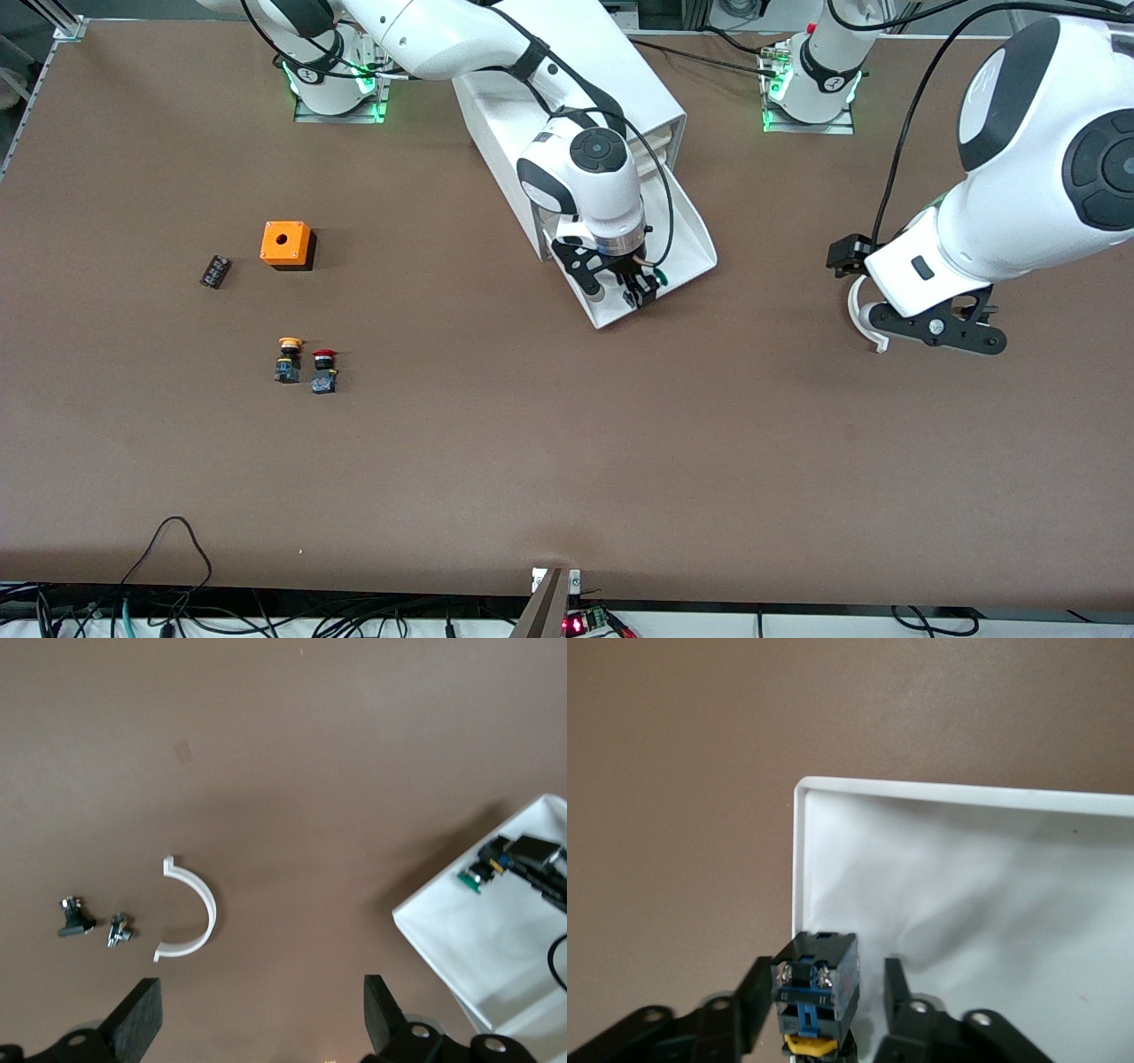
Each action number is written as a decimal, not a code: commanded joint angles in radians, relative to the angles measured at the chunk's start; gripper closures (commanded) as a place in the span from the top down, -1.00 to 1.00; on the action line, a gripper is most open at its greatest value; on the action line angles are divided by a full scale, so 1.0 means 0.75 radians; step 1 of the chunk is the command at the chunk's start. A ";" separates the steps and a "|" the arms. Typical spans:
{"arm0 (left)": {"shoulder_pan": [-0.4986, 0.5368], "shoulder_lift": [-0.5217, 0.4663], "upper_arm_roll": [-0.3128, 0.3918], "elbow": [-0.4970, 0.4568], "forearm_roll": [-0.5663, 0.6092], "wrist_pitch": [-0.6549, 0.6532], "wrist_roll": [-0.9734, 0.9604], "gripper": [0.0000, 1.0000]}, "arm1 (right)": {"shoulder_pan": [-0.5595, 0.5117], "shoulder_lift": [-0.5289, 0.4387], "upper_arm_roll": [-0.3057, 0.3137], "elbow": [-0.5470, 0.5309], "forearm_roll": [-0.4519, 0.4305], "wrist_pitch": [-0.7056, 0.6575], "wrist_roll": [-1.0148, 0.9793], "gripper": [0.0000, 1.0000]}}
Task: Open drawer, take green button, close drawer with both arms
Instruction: 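Lift the button from the drawer with the right gripper while the left gripper retreats, then carry the button toward the other buttons while the left gripper reaches the drawer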
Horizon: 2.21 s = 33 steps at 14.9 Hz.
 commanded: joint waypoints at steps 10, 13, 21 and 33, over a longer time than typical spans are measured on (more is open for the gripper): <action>0.070 -0.022 -0.012 -0.162 -0.151 0.214 -0.401 1.00 | -0.026 -0.091 -0.013 0.039 -0.039 -0.121 -0.085 -1.00; 0.070 -0.022 -0.014 -0.313 -0.153 0.443 -0.452 1.00 | -0.110 -0.173 0.003 0.039 -0.010 -0.229 -0.281 -1.00; -0.061 -0.010 -0.016 -0.759 -0.128 0.987 -0.936 1.00 | -0.351 -0.306 -0.001 0.035 0.172 -0.572 -1.153 -1.00; -0.321 0.011 -0.022 -1.199 -0.022 1.469 -1.362 1.00 | -0.711 -0.379 -0.021 -0.177 0.178 -0.660 -2.230 -1.00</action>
